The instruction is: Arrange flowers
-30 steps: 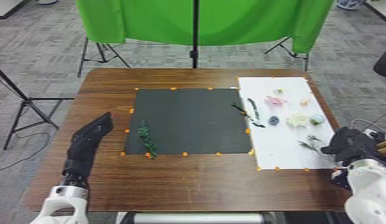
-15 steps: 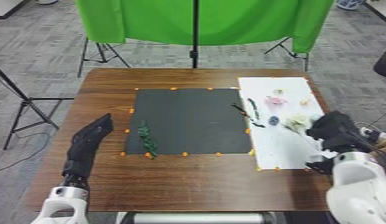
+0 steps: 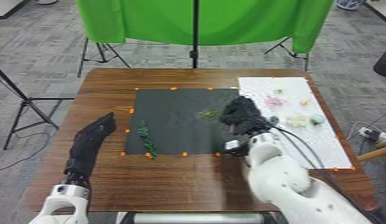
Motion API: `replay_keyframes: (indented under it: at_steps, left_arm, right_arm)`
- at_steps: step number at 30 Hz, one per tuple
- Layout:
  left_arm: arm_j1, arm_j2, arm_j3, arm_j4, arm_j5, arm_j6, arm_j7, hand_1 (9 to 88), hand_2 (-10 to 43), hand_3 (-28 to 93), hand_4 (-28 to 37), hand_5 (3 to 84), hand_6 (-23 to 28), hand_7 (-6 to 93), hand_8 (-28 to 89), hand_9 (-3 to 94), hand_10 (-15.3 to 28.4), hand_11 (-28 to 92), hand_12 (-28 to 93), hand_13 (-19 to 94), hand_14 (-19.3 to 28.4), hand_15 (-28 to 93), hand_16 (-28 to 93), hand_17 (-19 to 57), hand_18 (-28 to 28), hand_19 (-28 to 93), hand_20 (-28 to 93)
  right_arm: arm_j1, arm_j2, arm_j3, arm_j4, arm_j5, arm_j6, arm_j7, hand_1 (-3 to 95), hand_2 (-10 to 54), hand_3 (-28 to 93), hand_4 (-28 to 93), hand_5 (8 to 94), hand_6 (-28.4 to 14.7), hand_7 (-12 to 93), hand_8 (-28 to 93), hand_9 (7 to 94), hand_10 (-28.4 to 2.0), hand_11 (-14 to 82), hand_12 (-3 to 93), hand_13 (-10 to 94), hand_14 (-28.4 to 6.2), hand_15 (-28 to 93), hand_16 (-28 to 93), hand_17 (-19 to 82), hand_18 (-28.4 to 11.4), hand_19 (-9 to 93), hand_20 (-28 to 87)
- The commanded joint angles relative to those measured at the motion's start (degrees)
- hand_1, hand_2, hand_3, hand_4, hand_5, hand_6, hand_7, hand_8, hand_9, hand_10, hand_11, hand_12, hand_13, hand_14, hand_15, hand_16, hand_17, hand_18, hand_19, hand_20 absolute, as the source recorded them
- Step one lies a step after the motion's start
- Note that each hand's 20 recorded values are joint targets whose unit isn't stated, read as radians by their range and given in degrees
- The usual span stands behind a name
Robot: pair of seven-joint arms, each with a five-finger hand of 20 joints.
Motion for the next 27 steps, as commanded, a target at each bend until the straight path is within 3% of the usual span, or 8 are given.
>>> replay_keyframes:
  at_steps: [1, 11, 13, 14, 22, 24, 26, 27]
  left_arm:
    - [0.6, -0.15, -0.03, -0.11, 0.36, -1.06, -1.28, 25.5, -3.3, 65, -19.8, 43.0, 3.8, 6.0, -5, 37.7, 11.5, 10, 16, 30, 15.1, 9, 6, 2.3, 11.0, 1, 17]
    - [0.5, -0.2, -0.65, -0.22, 0.76, -3.78, -2.91, 25.1, -3.4, 65, -19.7, 41.9, 3.3, 5.7, -4, 37.6, 11.6, 10, 16, 29, 15.4, 9, 6, 2.3, 11.1, 1, 17]
    - [0.4, -0.22, -0.71, -0.2, 0.95, -4.13, -3.16, 25.1, -3.4, 65, -19.6, 41.8, 3.3, 5.6, -4, 37.6, 11.7, 10, 16, 29, 15.4, 9, 6, 2.3, 11.1, 1, 17]
    - [0.4, -0.25, -0.75, -0.19, 1.01, -4.27, -3.22, 25.1, -3.5, 65, -19.6, 41.7, 3.3, 5.5, -4, 37.6, 11.7, 10, 16, 29, 15.4, 9, 6, 2.2, 11.1, 1, 17]
    - [0.2, -0.22, -0.89, -0.14, 1.19, -4.97, -3.77, 25.0, -3.6, 65, -19.5, 41.5, 3.2, 5.4, -4, 37.5, 11.7, 9, 16, 29, 15.6, 9, 6, 2.0, 11.4, 1, 17]
    - [0.1, -0.22, -0.9, -0.11, 1.18, -5.01, -3.9, 24.9, -3.5, 65, -19.5, 41.4, 3.2, 5.3, -4, 37.5, 11.6, 9, 16, 29, 15.6, 9, 6, 2.0, 11.5, 1, 17]
    - [0.1, -0.27, -0.92, -0.08, 1.24, -5.3, -4.03, 25.0, -3.5, 65, -19.5, 41.4, 3.2, 5.3, -4, 37.5, 11.6, 9, 16, 29, 15.6, 9, 6, 1.9, 11.5, 1, 17]
    - [0.0, -0.31, -0.94, -0.05, 1.28, -5.57, -4.16, 25.0, -3.6, 65, -19.5, 41.4, 3.1, 5.4, -4, 37.5, 11.6, 9, 16, 29, 15.6, 9, 6, 1.9, 11.5, 1, 17]
  right_arm:
    - [5.8, -7.1, -6.5, 4.1, 4.1, -1.4, 1.2, 63.6, -9.5, 51, -16, 82.6, -0.7, 21, 19, 91.6, -9.8, 21.0, 38.8, 94, -2.2, 51, 32, 67, -8.0, 93, 45]
    - [8.2, -9.4, -10.2, 6.3, 5.5, -2.5, 0.9, 63.0, -9.5, 39, -8, 81.8, -1.7, 23, 19, 89.9, -12.1, 31.3, 29.5, 94, -2.1, 53, 29, 69, -6.6, 93, 42]
    - [8.5, -9.5, -10.9, 6.6, 5.2, -3.1, 0.7, 83.1, -9.5, -23, 35, 81.2, -2.0, 23, 19, 89.4, -12.6, 32.7, 27.3, 94, -2.2, 53, 29, 69, -6.4, 93, 41]
    - [8.6, -9.6, -11.1, 6.8, 4.8, -3.1, 0.4, 84.4, -9.5, -27, 38, 81.1, -2.2, 23, 19, 89.3, -12.8, 33.0, 26.8, 94, -2.3, 52, 29, 69, -6.4, 93, 41]
    - [8.5, -9.7, -11.5, 7.1, 4.3, -3.3, -1.0, 79.3, -9.5, -28, 38, 78.8, -2.7, 19, 16, 88.7, -12.8, 33.9, 24.9, 94, -2.5, 52, 29, 69, -6.1, 93, 39]
    - [8.6, -9.6, -11.4, 7.0, 4.0, -3.4, -1.7, 75.0, -9.5, -23, 37, 77.9, -2.7, 20, 12, 88.6, -12.8, 34.0, 24.6, 94, -2.5, 52, 29, 69, -6.1, 93, 38]
    - [8.3, -9.3, -11.0, 6.8, 3.8, -3.9, -2.7, 49.3, -9.5, 44, -10, 77.0, -2.6, 20, -2, 88.5, -13.0, 34.1, 24.6, 94, -2.5, 51, 29, 69, -6.1, 93, 38]
    - [8.0, -9.3, -10.6, 6.5, 3.4, -4.2, -2.8, 44.2, -9.5, 54, -18, 76.2, -2.6, 19, -5, 88.4, -13.0, 34.1, 24.6, 94, -2.7, 51, 29, 69, -6.3, 93, 38]
